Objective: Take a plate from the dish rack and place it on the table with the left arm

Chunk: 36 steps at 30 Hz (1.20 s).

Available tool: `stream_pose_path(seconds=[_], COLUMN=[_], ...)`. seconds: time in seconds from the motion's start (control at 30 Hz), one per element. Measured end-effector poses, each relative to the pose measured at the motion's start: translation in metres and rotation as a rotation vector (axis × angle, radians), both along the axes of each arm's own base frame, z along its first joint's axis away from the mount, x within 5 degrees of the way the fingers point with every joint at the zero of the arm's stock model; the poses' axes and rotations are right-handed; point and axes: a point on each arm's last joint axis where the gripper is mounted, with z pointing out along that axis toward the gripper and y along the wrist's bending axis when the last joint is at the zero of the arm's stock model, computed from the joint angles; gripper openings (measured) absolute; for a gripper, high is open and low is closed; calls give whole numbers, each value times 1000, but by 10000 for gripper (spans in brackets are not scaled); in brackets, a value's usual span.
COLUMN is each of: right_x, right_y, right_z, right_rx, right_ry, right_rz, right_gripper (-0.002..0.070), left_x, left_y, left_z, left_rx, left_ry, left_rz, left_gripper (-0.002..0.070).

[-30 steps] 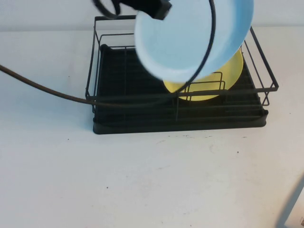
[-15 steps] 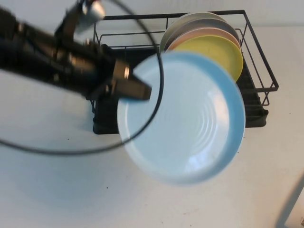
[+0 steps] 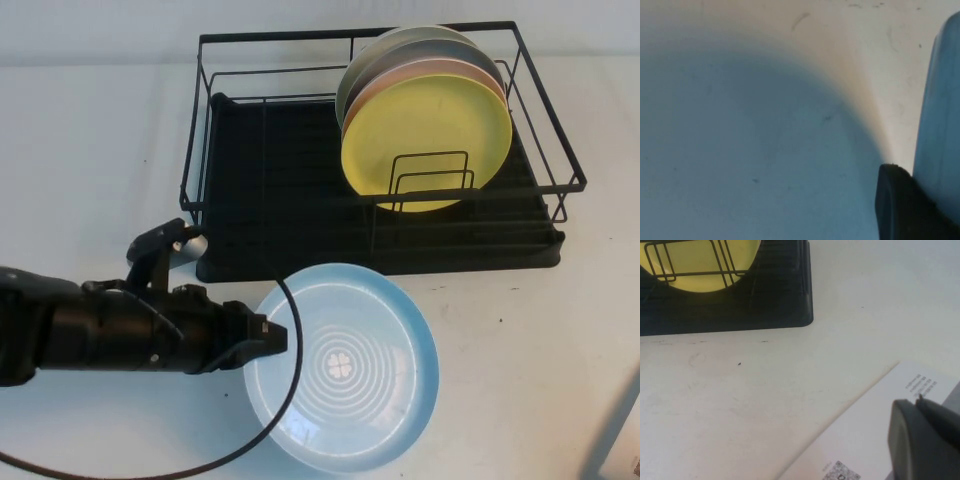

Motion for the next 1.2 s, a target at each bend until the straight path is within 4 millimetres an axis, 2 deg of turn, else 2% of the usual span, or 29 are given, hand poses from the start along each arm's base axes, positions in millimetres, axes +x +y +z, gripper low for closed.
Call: stream_pose_path(seconds=[0.3,0.37,0.57,0.7,0.77,0.83,0.87,0.9,0.97,1.03,1.13,1.2], right_x=[0,0,0,0,0,0,0,0,0,0,0,0], right_y=[0,0,0,0,0,0,0,0,0,0,0,0], right_z=[0,0,0,0,0,0,0,0,0,0,0,0], right_rx=[0,0,0,0,0,0,0,0,0,0,0,0], right_ry=[0,0,0,0,0,0,0,0,0,0,0,0], right_rz=[0,0,0,0,0,0,0,0,0,0,0,0], right_gripper=[-18,-18,-18,-18,-18,-18,-18,-18,-18,-18,-18,-18], left_x=[20,22,30,34,33,31,29,27,18,7,-15,-30], left_y=[-7,-7,-4,-1,1,5,7,10,15,20,26,31], left_z=[-42,-45,-48,-44,-34,-19,-9,1,25,49,74,83], left_rx=[-16,-4,103,144,163,194,212,226,252,253,239,226], left_ry=[-20,-56,-187,-224,-266,-330,-368,-399,-472,-537,-605,-637], left_rz=[-2,-19,-68,-55,-48,-45,-40,-34,-20,-11,-8,4], left_gripper=[85,131,397,444,445,419,382,328,176,81,24,10])
